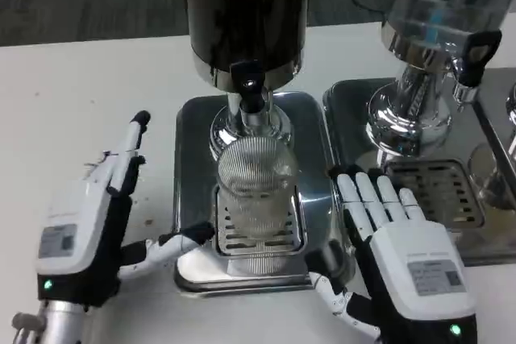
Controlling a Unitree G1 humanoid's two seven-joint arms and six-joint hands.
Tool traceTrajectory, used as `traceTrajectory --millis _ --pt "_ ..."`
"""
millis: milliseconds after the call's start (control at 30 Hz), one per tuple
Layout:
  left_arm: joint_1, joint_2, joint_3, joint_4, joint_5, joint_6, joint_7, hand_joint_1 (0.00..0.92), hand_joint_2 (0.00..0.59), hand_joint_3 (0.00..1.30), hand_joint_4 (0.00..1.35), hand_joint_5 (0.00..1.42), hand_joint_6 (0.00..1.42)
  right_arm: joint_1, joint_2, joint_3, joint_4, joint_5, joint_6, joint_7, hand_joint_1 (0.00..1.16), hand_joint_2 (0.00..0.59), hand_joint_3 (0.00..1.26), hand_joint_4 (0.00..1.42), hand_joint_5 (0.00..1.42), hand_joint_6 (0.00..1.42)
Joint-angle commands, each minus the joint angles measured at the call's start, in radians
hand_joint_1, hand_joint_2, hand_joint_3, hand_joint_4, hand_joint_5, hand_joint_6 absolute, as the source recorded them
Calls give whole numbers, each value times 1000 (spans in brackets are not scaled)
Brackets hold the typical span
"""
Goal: Grasp the cup under the faucet to collect the drink, then remove the cup.
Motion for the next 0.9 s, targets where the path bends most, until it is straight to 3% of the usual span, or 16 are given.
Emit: traceTrajectory --millis 33,100,300,433,600,700,800,900 --pt "72 67 31 -103 15 16 -27 0 1 0 0 208 125 -21 -12 8 32 -17 -5 -16 260 383 0 0 0 23" --pt "94 91 38 -141 27 30 -47 0 0 0 0 176 112 -24 -10 14 30 -28 3 -14 264 384 0 0 0 21" --pt "131 111 89 -234 -16 7 -126 0 7 0 0 7 1 -29 -18 15 47 -37 3 -20 274 376 0 0 0 6" --pt "153 126 137 -318 -87 -47 -211 0 11 0 0 0 0 -44 -27 16 58 -40 4 -9 276 376 0 0 0 4" --pt "133 158 177 -394 -326 -242 -451 0 34 0 0 0 0 -44 -23 26 57 -34 1 -13 278 376 0 0 0 11" --pt "113 156 183 -411 -466 -316 -604 0 46 0 0 0 0 -46 -21 24 56 -28 3 -9 278 376 0 0 0 14" --pt "95 170 160 -463 -679 -285 -826 0 50 0 0 0 0 -48 -17 20 58 -15 5 0 279 376 0 0 0 28" --pt "72 155 164 -495 -812 -234 -1003 0 52 0 0 0 0 -52 -20 21 59 -15 5 -1 280 376 1 0 0 29"
